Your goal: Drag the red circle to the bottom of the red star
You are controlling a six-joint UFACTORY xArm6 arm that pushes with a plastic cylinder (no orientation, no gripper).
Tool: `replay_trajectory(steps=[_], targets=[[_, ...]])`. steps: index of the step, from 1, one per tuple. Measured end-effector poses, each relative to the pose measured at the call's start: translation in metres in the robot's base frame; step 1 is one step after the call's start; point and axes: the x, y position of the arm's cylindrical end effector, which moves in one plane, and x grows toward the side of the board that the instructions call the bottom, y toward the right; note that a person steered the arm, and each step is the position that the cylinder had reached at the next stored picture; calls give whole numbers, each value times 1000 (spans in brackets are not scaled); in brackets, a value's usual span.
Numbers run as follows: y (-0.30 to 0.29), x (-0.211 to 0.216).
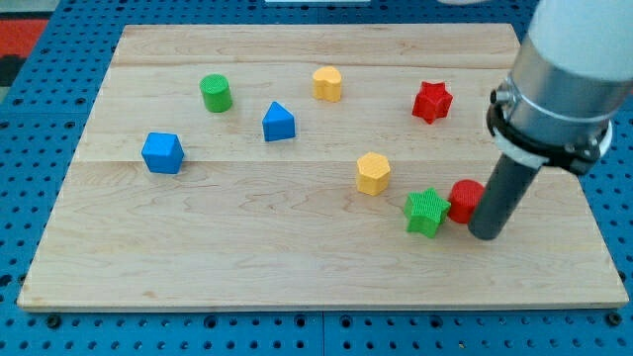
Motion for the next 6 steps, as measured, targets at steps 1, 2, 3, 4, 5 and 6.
replay_trajectory(steps=[1, 2, 3, 4, 5, 6], targets=[[5, -4], [-43, -38], [-79, -41], [-73, -61], [-50, -96], [-55, -118]])
